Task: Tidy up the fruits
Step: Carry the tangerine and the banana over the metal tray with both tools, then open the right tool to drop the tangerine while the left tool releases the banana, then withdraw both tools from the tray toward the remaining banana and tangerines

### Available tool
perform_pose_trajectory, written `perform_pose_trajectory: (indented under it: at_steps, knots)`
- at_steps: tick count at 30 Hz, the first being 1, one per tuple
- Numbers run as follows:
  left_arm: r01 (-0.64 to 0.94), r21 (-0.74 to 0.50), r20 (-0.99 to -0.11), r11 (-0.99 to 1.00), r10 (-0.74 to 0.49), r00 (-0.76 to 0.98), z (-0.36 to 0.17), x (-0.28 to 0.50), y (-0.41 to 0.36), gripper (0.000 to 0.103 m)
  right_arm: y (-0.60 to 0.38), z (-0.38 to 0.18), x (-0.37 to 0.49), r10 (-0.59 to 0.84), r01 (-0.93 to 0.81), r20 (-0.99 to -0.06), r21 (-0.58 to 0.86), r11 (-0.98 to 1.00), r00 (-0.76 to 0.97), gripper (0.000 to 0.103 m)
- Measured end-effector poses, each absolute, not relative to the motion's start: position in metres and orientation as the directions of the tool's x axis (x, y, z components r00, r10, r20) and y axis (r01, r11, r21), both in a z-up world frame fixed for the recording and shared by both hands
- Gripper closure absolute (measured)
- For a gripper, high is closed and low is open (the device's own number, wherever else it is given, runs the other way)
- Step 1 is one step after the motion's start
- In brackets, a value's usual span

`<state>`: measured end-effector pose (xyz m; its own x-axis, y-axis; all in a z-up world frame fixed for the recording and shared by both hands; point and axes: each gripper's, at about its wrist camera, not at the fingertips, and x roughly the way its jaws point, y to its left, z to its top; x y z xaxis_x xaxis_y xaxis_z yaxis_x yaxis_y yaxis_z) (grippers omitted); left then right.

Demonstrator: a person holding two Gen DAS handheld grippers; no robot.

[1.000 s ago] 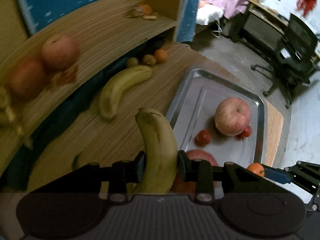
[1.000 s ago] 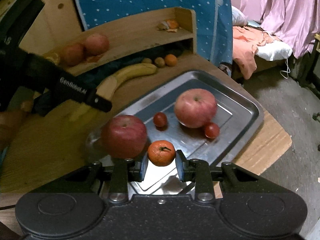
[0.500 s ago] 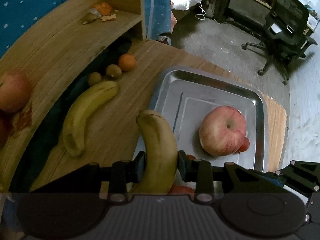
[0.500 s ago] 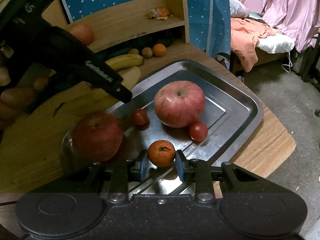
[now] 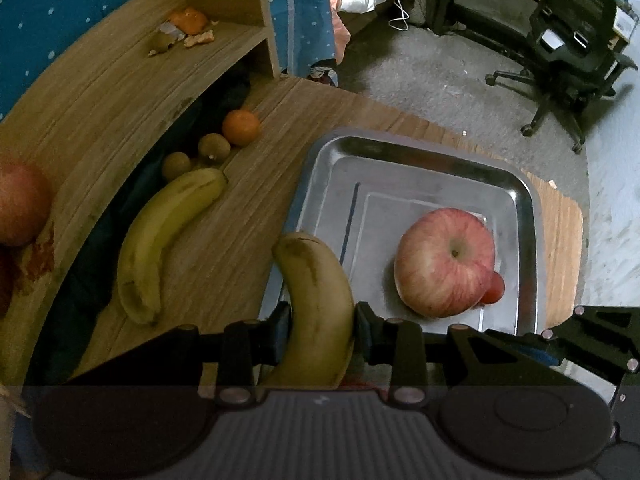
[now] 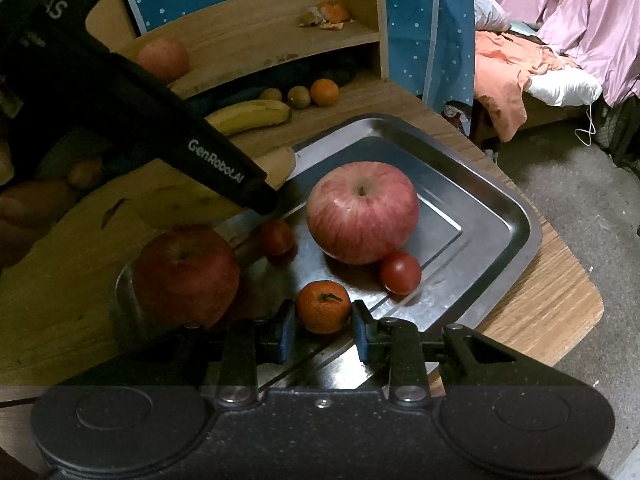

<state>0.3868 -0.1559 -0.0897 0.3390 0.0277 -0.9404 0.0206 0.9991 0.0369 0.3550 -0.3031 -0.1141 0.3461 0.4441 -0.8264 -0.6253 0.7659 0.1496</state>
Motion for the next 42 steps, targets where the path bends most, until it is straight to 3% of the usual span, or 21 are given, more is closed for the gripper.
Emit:
perform_pose_trajectory:
  at_steps: [2,9,13,22,34,42]
  knots:
    - [0.036,0.032,-0.940,0.999,0.018,0.342,-0.090,0.386,-0.158,0.059,-0.303,-0.115,0.354,0.442,-0.624,-0.826,0.147,0.768,0.350,0.068]
    - [0.055,0.006,-0.939,0.998,-0.014,0.343,-0.090,0.381,-0.159,0.041,-0.303,-0.115,0.350,0.425,-0.612,-0.827,0.130,0.780,0.367,0.042]
    - [0.043,-0.008,-0.930,0.999,-0.023,0.367,-0.085,0.374,-0.158,0.024,-0.306,-0.113,0.346,0.415,-0.597,-0.822,0.117,0.794,0.391,0.032]
    - [-0.017,-0.014,-0.896,1.000,-0.005,0.445,-0.059,0.341,-0.145,0.006,-0.309,-0.094,0.324,0.404,-0.567,-0.798,0.096,0.818,0.447,0.016]
    - [-0.121,-0.050,-0.882,0.991,0.013,0.472,-0.044,0.264,-0.114,0.001,-0.317,-0.071,0.269,0.358,-0.531,-0.805,0.063,0.845,0.474,0.003]
    - [-0.206,-0.031,-0.904,0.978,0.061,0.423,-0.056,0.218,-0.093,0.000,-0.304,-0.076,0.238,0.305,-0.546,-0.853,0.028,0.837,0.423,0.001]
